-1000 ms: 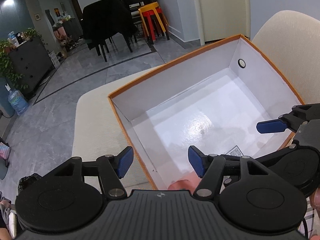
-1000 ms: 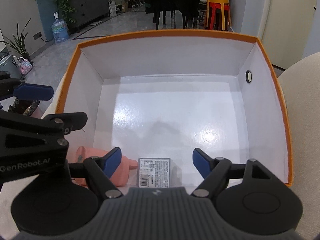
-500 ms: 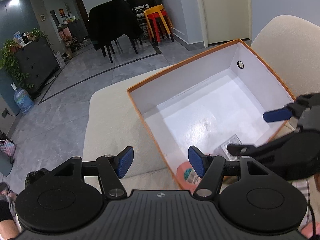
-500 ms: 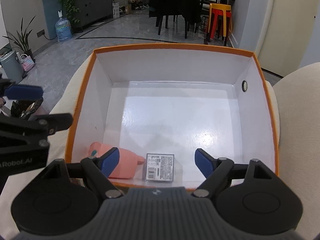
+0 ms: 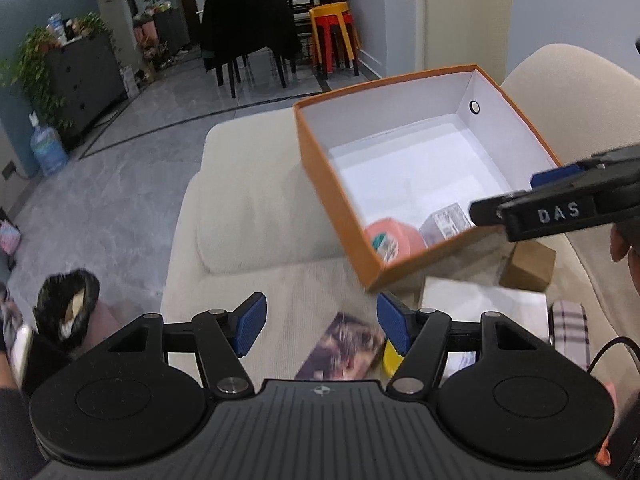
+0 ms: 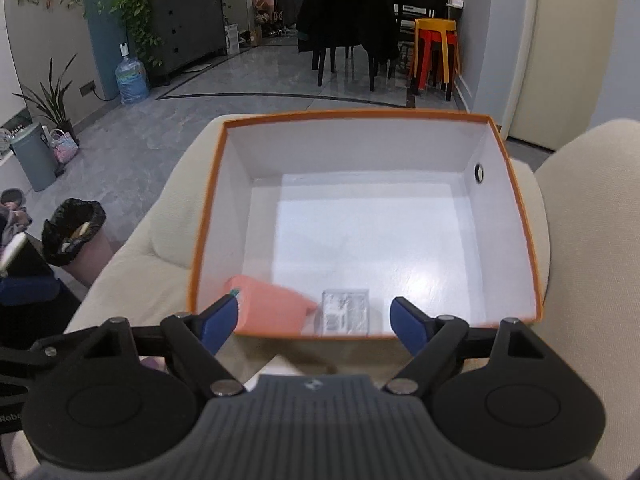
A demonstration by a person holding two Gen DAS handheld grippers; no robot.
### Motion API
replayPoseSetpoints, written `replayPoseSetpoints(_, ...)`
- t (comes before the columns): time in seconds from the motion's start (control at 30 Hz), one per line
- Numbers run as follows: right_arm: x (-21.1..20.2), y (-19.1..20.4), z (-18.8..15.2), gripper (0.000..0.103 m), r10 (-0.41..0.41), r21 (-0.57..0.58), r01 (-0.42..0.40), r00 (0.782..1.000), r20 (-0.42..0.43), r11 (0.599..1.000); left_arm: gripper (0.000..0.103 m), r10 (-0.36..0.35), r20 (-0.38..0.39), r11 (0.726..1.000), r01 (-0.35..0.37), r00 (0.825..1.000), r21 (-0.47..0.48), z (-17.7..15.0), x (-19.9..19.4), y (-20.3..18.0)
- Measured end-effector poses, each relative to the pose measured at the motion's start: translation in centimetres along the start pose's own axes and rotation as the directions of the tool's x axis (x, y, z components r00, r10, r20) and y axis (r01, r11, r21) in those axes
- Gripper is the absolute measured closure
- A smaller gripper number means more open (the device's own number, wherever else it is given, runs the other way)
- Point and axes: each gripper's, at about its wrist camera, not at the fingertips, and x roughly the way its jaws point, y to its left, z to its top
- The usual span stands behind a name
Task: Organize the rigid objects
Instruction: 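Grasp the pink bottle with the right tool while the left tool grasps the blue shampoo bottle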
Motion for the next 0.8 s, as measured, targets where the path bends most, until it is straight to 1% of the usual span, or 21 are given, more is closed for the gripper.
replayPoseSetpoints(0.07, -0.5, 0.4, -0.9, 0.021, -0.001, -0.009, 0.000, 1.000, -0.016, 1.000, 0.028, -0.008, -0.001, 1.000, 0.008, 1.000, -0.009, -1.0, -0.8, 0.5)
replayPoseSetpoints(0.23, -1.7, 1.1, -4.1, 0.021, -0.033, -0.027, 0.031, 0.998, -0.060, 0.999, 0.027, -0.030, 0.003, 0.999, 0.030, 1.000, -0.032, -3.0, -1.9, 1.3)
replayPoseSetpoints(0.4, -3.8, 1.2, -7.7, 0.021, -0.064, -0.025, 0.062, 0.992, -0.108, 0.998, 0.027, -0.089, -0.003, 0.995, 0.089, 0.996, -0.038, -5.5, -2.0, 0.8)
replayPoseSetpoints(0.6, -6.8, 0.4, -11.7, 0.020, -0.109, -0.011, 0.109, 0.979, -0.170, 0.994, 0.025, -0.168, -0.033, 0.986, 0.167, 0.985, -0.012, -9.2, -1.7, -0.5)
replayPoseSetpoints(0.67, -7.4, -0.1, -12.8, 0.021, -0.120, 0.002, 0.123, 0.974, -0.194, 0.992, 0.025, -0.187, -0.051, 0.982, 0.187, 0.981, -0.010, -10.6, -1.5, -1.1)
replayPoseSetpoints(0.8, -8.2, -1.1, -14.4, 0.020, -0.145, 0.028, 0.155, 0.964, -0.221, 0.988, 0.025, -0.230, -0.074, 0.972, 0.233, 0.970, 0.030, -13.1, -1.6, -2.5)
